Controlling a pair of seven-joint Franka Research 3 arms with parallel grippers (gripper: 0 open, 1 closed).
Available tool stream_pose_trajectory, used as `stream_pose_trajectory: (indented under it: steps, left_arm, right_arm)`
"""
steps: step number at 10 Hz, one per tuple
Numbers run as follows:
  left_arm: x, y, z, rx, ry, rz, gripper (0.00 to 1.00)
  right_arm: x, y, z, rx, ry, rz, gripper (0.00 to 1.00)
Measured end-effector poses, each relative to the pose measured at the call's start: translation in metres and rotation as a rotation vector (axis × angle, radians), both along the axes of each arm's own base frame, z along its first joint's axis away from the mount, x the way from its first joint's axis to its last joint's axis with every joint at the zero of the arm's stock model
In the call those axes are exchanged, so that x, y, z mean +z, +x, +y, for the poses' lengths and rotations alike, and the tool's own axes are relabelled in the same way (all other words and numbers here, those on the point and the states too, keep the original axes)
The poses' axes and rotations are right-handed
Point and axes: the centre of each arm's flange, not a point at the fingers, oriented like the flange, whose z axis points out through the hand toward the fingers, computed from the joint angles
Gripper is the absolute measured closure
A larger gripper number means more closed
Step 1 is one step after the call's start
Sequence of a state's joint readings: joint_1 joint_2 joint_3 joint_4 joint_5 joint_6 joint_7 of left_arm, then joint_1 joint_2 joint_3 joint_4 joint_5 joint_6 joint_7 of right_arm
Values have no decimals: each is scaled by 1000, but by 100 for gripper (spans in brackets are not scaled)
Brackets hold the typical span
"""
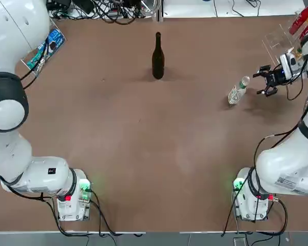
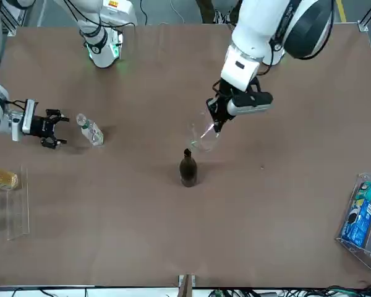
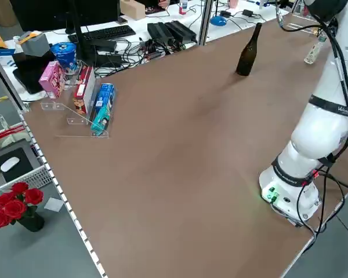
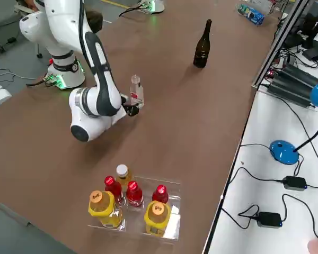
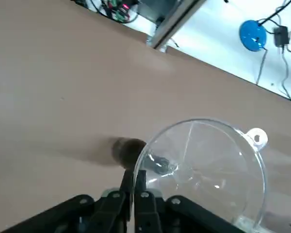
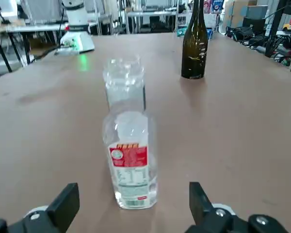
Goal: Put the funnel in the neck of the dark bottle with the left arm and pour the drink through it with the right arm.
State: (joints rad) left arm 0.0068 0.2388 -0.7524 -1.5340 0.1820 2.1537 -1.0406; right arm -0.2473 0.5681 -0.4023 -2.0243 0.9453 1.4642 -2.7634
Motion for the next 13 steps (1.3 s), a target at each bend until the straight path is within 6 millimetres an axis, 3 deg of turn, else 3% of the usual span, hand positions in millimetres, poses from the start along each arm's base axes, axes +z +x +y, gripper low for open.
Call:
stream_pose_trajectory:
  steps: [6, 11, 13]
  left_arm:
    - [-36, 6, -15, -34, 29, 24, 96]
    - [-54, 3, -19, -47, 48, 50, 96]
    - [-61, 4, -19, -49, 51, 62, 96]
  right_arm:
    - [-37, -8, 12, -5, 85, 38, 0]
    - [-59, 1, 47, 15, 157, 34, 0]
    - [-64, 1, 52, 22, 165, 38, 0]
